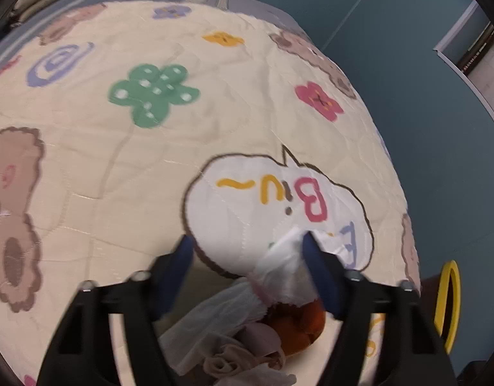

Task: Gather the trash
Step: 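Grasp the white tissue bundle with the right tool while the left tool grasps tissue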

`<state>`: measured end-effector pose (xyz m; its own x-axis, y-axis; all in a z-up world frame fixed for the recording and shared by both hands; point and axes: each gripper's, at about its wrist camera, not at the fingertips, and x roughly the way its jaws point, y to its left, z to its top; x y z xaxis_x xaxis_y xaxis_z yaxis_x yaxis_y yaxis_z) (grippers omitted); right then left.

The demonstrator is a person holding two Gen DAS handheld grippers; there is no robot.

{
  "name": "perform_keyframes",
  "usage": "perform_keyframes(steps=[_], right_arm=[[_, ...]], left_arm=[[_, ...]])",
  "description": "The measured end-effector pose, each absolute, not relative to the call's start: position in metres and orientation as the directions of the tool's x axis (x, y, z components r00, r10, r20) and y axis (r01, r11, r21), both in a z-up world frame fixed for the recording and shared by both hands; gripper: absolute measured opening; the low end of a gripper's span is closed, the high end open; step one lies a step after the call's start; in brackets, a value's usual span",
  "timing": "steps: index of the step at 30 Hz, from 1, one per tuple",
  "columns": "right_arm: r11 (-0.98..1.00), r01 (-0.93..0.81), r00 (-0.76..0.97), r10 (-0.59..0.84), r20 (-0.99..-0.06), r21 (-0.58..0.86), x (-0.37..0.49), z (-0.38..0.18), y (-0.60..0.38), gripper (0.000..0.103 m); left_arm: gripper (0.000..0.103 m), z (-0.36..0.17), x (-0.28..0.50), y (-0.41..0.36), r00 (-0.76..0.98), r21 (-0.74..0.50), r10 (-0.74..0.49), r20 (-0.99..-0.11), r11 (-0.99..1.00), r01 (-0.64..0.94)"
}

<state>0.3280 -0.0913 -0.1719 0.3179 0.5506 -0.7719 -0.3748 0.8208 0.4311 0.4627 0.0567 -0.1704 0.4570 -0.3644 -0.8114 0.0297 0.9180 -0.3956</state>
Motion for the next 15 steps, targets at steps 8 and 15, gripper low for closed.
perform_keyframes(steps=[8, 15], right_arm=[[0.840, -0.392, 0.296, 0.500, -0.814, 0.374, 0.336, -0.186, -0.075, 0.028], [0.836, -0.384, 0.286, 0.511, -0.811, 0.392, 0.335, -0.185, -0.083, 0.017]], left_arm=[[0.000, -0.180, 0.469, 0.057, 0.421, -0.424, -0.405, -0.812, 0.904, 0.052], [0.000, -0.170, 0.464, 0.067, 0.448, -0.472, -0.439, -0.779, 0.881, 0.043]])
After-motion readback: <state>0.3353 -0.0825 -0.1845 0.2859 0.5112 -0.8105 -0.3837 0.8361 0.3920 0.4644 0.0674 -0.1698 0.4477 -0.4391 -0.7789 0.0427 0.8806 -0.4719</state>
